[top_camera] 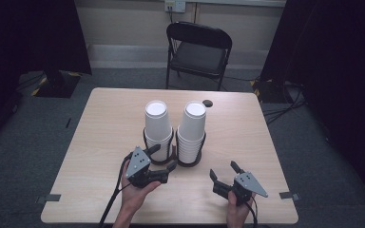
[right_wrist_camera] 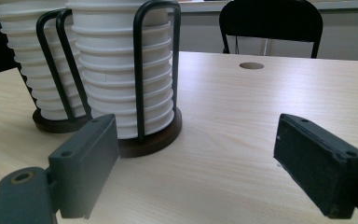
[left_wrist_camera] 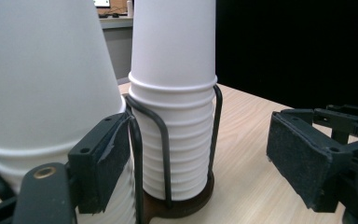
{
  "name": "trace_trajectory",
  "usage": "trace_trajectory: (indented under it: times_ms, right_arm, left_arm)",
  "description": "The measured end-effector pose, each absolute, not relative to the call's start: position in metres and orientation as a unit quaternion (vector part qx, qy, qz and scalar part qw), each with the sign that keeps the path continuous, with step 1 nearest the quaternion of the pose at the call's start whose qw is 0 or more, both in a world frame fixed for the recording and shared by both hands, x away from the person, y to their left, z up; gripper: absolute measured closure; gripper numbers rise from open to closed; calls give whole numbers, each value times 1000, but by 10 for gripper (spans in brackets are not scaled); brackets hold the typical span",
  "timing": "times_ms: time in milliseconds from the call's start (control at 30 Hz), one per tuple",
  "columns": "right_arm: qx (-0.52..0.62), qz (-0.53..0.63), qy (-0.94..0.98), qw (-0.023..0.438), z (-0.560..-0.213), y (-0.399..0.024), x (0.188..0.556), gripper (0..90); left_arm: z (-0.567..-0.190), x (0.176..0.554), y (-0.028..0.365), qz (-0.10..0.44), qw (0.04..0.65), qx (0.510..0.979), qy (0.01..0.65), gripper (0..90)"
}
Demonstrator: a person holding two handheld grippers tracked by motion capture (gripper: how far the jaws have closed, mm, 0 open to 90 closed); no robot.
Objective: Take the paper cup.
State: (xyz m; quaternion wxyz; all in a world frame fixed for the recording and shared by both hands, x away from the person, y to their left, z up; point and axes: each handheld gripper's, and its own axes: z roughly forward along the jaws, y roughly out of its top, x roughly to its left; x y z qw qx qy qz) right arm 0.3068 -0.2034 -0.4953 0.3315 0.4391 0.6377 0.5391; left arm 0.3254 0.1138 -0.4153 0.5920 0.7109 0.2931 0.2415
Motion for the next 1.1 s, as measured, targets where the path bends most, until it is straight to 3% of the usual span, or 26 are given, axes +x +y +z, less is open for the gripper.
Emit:
trace_trajectory:
  times_ms: [1100]
  right_arm:
    - [438,537,642,329,-495,-203,308,135]
  left_arm:
    - [-366,353,72,259,588,714,279,203]
